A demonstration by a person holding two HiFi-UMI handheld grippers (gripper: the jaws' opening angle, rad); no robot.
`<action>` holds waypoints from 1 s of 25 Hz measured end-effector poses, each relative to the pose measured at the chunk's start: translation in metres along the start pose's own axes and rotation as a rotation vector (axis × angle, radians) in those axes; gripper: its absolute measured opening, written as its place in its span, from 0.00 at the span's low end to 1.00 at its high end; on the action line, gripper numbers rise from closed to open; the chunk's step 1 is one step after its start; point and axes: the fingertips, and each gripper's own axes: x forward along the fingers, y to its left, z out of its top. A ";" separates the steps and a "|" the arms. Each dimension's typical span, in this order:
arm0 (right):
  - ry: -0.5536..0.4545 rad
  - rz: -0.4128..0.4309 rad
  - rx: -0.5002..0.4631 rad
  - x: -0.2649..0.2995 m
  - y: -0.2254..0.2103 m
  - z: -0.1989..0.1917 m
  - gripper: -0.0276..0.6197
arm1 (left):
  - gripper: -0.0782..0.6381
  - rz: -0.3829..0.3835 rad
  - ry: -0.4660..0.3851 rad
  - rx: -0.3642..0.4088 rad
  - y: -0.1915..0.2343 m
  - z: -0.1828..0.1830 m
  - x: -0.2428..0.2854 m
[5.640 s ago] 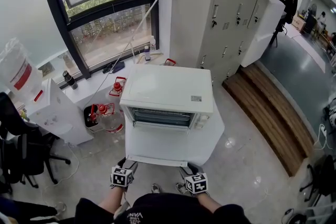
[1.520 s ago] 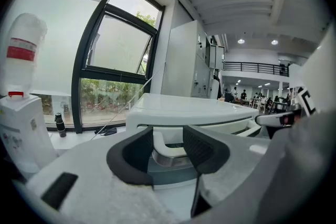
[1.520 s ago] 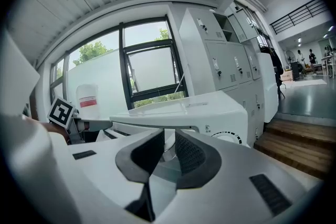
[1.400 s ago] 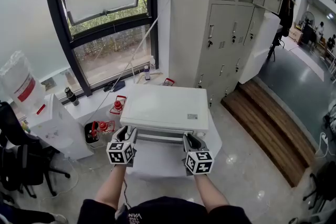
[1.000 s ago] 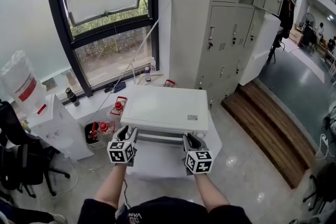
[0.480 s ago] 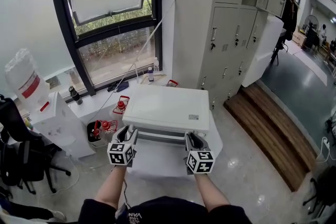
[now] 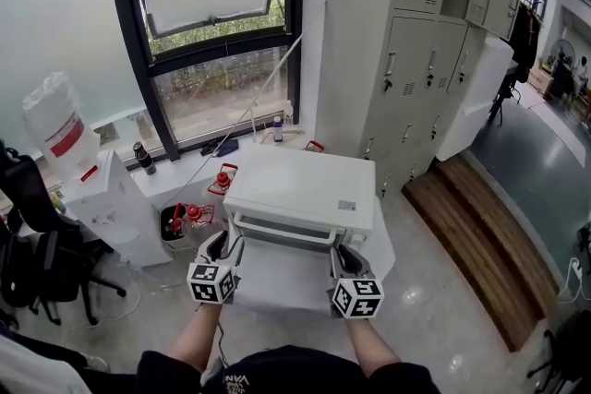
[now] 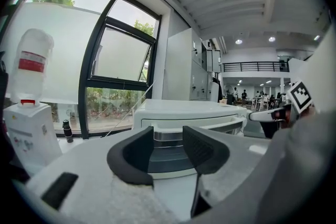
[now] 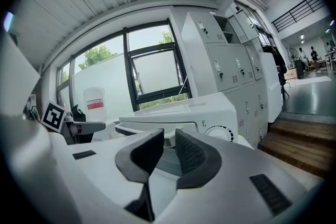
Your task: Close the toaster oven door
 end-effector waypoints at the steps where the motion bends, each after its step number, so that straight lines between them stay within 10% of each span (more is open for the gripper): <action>1: 0.000 0.008 0.000 -0.003 0.001 -0.002 0.15 | 0.37 0.002 -0.002 0.002 -0.003 -0.002 -0.004; 25: 0.069 0.233 -0.076 -0.045 0.020 -0.030 0.05 | 0.13 0.078 0.036 0.063 -0.089 -0.056 -0.079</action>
